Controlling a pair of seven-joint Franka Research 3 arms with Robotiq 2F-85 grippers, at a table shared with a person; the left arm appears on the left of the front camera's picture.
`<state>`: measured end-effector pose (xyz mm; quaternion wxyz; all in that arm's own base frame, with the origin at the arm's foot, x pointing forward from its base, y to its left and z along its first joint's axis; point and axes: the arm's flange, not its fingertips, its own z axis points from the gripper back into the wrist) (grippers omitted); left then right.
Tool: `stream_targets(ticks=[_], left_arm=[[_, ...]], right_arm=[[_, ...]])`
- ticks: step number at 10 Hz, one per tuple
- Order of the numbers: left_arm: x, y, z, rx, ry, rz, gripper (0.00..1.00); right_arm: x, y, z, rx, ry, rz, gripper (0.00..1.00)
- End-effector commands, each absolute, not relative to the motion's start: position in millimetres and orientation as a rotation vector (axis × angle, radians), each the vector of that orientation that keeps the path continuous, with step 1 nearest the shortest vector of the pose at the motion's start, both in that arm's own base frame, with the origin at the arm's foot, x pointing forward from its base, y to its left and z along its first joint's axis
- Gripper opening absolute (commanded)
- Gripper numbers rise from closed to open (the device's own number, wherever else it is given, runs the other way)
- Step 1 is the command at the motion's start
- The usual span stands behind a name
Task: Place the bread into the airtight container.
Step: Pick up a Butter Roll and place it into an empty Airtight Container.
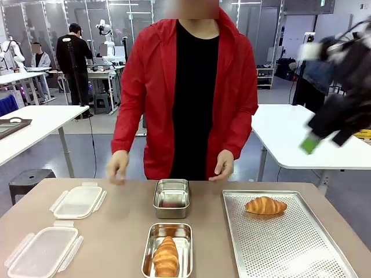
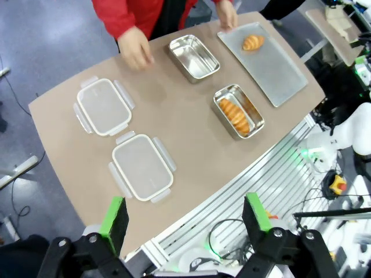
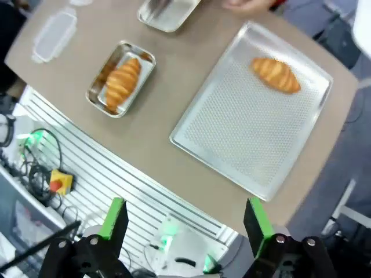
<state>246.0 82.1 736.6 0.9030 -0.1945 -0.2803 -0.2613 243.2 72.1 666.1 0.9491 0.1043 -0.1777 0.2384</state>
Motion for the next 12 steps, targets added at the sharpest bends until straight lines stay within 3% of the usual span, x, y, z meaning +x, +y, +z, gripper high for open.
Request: stream_targets(ticks=[1,5,12], left_arm=[[245.1,81.3,737.3,-0.405,-0.581,-0.559,1.0],[245.1,81.3,737.3,-0.405,-0.581,-0.559,1.0],[245.1,81.3,737.3,-0.405,-0.581,-0.559,1.0]], right_arm=[[221.1,17.9,694.7,0.186,-0.416,0.496,1.0],[187.4,-53.7,712.8,0.24,-0.53,0.43,1.0],[184.5,-53.6,721.0,0.226,-0.523,0.413,1.0]])
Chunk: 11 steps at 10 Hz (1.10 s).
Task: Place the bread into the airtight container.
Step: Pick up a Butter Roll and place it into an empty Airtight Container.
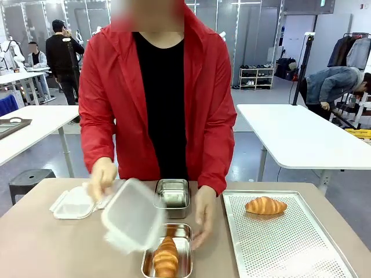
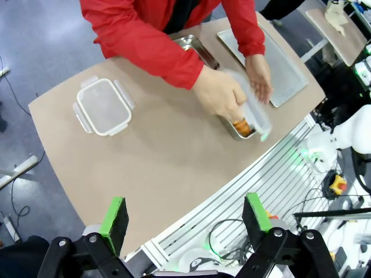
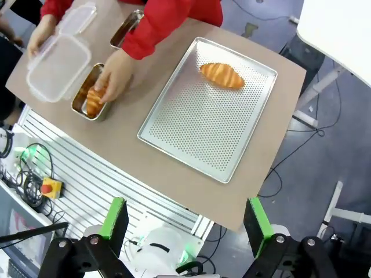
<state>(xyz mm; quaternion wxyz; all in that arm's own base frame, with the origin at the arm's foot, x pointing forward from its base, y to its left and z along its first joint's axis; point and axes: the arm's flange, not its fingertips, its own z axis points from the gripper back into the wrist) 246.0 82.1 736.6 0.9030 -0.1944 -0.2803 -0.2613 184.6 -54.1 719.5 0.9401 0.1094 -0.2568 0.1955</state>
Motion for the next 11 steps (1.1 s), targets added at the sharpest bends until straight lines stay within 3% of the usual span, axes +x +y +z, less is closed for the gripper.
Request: stream_targets(ticks=[1,11], left_arm=[[245.1,81.3,737.3,-0.405,-0.581,-0.559,1.0],[245.1,81.3,737.3,-0.405,-0.581,-0.559,1.0]], right_arm=[[184.5,-53.6,721.0,0.226,-0.523,0.413,1.0],[184.5,-53.6,721.0,0.226,-0.523,0.413,1.0]])
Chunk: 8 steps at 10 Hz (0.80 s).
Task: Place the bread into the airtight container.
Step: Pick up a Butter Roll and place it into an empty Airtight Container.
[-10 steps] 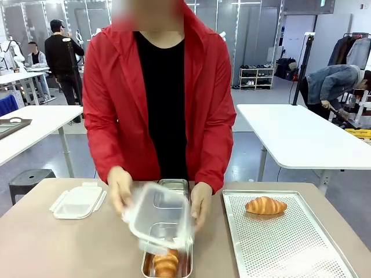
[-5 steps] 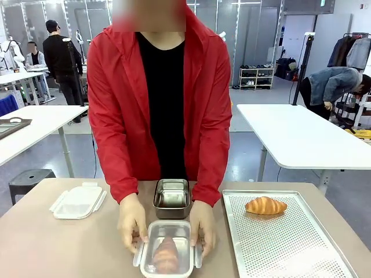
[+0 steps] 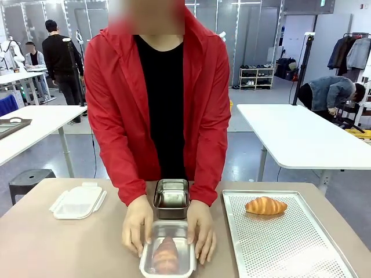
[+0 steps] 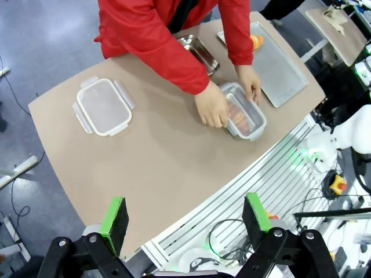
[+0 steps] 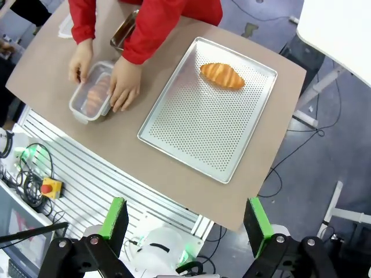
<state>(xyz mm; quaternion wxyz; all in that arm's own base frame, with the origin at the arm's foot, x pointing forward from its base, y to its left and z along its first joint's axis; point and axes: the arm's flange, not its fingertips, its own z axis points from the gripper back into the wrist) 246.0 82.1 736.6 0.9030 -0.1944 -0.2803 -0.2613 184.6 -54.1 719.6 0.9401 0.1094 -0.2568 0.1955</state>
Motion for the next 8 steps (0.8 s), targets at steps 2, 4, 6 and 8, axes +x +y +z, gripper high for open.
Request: stream_targets(ticks=[2,4,6,8], left_arm=[[245.1,81.3,737.3,-0.405,-0.581,-0.559,1.0],[245.1,81.3,737.3,-0.405,-0.581,-0.559,1.0],[245.1,81.3,737.3,-0.405,-0.581,-0.559,1.0],[245.1,81.3,737.3,-0.405,-0.581,-0.559,1.0]], right_arm=[[184.5,-53.6,721.0,0.226,-0.523,0.413,1.0],[184.5,-53.6,721.0,0.226,-0.523,0.413,1.0],[184.5,-53.6,721.0,0.226,-0.523,0.413,1.0],[184.6,-54.1,719.6,0.223,-0.524,0.399,1.0]])
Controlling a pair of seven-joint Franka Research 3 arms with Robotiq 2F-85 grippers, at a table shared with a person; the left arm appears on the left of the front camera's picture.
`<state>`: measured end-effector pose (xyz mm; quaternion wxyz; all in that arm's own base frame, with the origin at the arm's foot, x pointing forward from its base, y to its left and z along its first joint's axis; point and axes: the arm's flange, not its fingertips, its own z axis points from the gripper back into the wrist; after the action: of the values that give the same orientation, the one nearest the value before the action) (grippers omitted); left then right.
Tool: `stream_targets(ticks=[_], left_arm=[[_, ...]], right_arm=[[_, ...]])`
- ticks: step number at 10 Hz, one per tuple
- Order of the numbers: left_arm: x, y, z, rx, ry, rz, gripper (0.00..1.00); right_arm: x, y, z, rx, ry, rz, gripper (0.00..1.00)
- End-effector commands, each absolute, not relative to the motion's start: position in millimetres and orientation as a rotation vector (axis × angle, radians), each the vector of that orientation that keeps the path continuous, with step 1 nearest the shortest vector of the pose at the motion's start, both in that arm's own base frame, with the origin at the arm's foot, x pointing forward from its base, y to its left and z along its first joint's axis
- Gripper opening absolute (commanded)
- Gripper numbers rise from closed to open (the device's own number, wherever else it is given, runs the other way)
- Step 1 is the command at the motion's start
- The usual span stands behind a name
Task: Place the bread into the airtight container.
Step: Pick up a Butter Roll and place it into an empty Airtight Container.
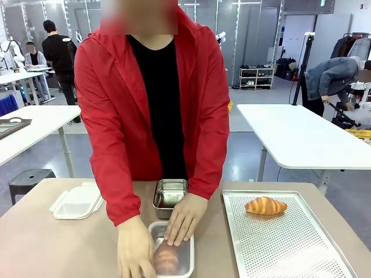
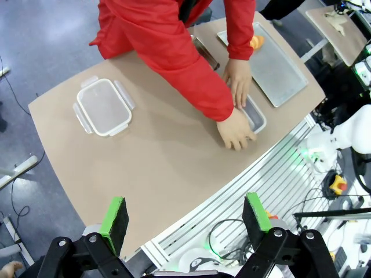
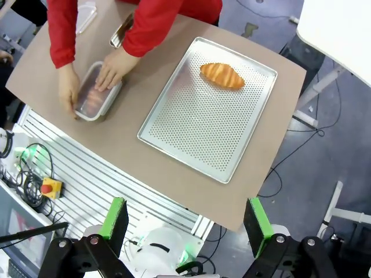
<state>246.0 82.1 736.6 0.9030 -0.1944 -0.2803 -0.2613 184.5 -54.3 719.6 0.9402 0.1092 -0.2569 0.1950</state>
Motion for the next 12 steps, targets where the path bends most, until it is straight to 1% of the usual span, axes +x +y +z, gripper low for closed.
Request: stream_targets(ticks=[1,2,3,4,5,6,8,9,10,11,12], left_arm=[[245.1,81.3,737.3,-0.405,-0.581,-0.559,1.0],[245.1,81.3,737.3,-0.405,-0.581,-0.559,1.0],[245.1,81.3,737.3,-0.405,-0.581,-0.559,1.0],[245.1,81.3,737.3,-0.405,-0.581,-0.559,1.0],[245.1,81.3,737.3,-0.405,-0.581,-0.559,1.0],[245.1,81.3,737.3,-0.405,-0.581,-0.559,1.0],[245.1,81.3,737.3,-0.405,-0.581,-0.559,1.0],[245.1,81.3,737.3,-0.405,-0.581,-0.559,1.0],[245.1,81.3,737.3,-0.405,-0.581,-0.559,1.0],[245.1,81.3,737.3,-0.405,-0.581,-0.559,1.0],[245.1,81.3,737.3,-0.405,-0.581,-0.559,1.0]], right_arm=[[188.4,-55.2,758.7,0.208,-0.651,0.522,1.0],[224.0,-40.2,750.7,0.287,-0.604,0.627,1.0],[253.1,-17.4,723.9,0.405,-0.601,0.724,1.0],[270.2,7.4,694.2,0.412,-0.605,0.793,1.0],[277.8,27.3,665.5,0.403,-0.597,0.84,1.0],[280.7,44.7,629.9,0.333,-0.604,0.864,1.0],[280.7,50.5,600.6,0.312,-0.626,0.866,1.0],[282.0,33.8,615.1,0.361,-0.674,0.814,1.0],[282.9,-14.8,642.0,0.384,-0.763,0.726,1.0],[280.6,-67.1,653.1,0.369,-0.793,0.663,1.0],[270.1,-108.6,654.8,0.35,-0.772,0.701,1.0]])
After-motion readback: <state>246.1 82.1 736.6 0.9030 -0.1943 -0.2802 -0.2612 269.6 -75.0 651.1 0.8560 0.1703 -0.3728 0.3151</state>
